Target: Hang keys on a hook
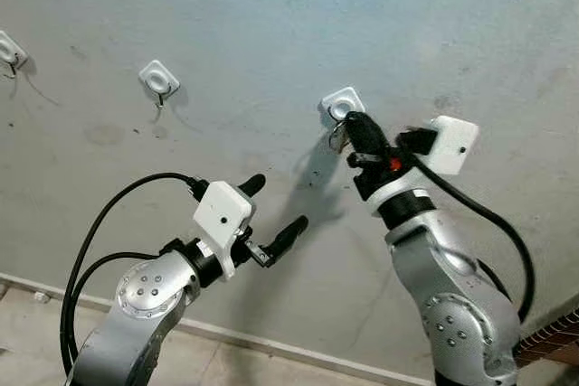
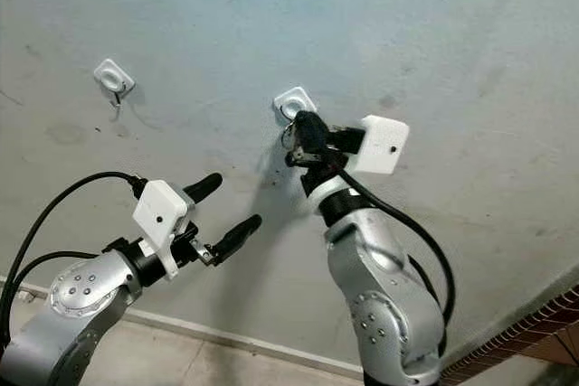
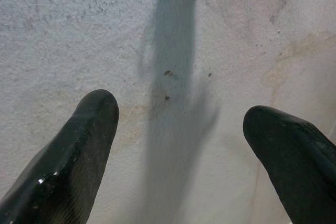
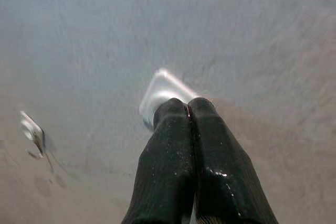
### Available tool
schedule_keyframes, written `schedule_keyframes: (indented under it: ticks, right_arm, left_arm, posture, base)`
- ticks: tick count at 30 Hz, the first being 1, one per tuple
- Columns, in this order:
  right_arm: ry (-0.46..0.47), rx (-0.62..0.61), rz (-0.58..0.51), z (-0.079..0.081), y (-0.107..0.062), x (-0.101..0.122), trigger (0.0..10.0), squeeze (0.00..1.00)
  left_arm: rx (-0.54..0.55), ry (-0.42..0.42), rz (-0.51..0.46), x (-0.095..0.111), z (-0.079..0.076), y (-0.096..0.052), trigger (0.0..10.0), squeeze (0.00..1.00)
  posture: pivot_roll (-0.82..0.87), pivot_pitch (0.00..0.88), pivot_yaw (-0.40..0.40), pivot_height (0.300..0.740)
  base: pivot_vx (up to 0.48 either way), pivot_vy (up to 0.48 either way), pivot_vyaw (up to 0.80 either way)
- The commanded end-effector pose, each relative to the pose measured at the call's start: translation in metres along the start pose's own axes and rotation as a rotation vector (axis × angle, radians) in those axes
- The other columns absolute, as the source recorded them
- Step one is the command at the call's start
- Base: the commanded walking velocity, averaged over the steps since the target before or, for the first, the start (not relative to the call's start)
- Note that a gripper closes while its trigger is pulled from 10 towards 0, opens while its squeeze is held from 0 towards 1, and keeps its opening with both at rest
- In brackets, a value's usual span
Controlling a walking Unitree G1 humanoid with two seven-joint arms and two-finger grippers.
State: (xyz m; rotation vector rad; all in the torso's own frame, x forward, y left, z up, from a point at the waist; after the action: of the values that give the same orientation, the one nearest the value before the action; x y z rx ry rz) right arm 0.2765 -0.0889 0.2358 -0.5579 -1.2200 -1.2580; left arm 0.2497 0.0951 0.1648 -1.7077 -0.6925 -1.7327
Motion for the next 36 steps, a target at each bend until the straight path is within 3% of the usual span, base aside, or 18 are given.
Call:
schedule_keyframes:
  ticks: [1,6,14,25,33,36]
  right_arm:
    - [0.017,0.026,-0.016,0.003,-0.003,0.005,10.0,0.00]
    - [0.045,0.108,0.012,0.011,-0.010,0.002,10.0,0.00]
    - [0.058,0.111,0.035,0.013,-0.009,-0.004,10.0,0.00]
    - [-0.004,0.113,0.044,0.019,0.003,-0.008,10.0,0.00]
    - [-0.071,0.031,0.044,0.009,0.006,-0.010,10.0,0.00]
    - [-0.107,-0.037,0.030,-0.004,0.004,-0.006,10.0,0.00]
  left_arm:
    - [-0.003,0.014,0.000,0.000,0.000,0.001,10.0,0.00]
    - [-0.004,0.014,0.001,0.000,0.001,0.001,10.0,0.00]
    - [-0.004,0.015,0.003,0.000,0.000,0.001,10.0,0.00]
    - [-0.007,0.018,0.006,0.000,-0.001,0.001,10.0,0.00]
    - [0.000,0.017,0.007,-0.001,-0.001,0.000,10.0,0.00]
    - [0.000,0.017,0.008,-0.001,-0.001,0.000,10.0,0.00]
  posture:
    - [0.24,0.000,-0.056,0.740]
    - [0.23,0.000,-0.056,0.740]
    - [0.24,0.000,-0.055,0.740]
    - [0.24,0.000,-0.056,0.740]
    - [0.25,0.000,-0.063,0.740]
    - [0.24,0.000,-0.061,0.740]
  base:
    - [0.000,0.000,0.00]
    - [0.000,0.000,0.00]
    - [0.000,0.000,0.00]
    - [0.000,0.000,0.00]
    - [0.000,0.000,0.00]
    - [0.000,0.000,0.00]
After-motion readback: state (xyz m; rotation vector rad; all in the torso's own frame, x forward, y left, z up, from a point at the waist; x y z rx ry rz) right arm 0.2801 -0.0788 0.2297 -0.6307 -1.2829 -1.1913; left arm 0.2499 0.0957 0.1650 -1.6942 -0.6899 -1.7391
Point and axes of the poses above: a point about 5 cm out from each wrist's last joint towards the gripper, its own y axis pointing out of the wrist towards the gripper, its own x axis along the axis of the wrist's last joint, z = x × y, the point moved 2 cm from there along y, pointing out of the wrist towards the gripper, and after that the axes turned 6 degrees about -y, right-handed, at the moved point
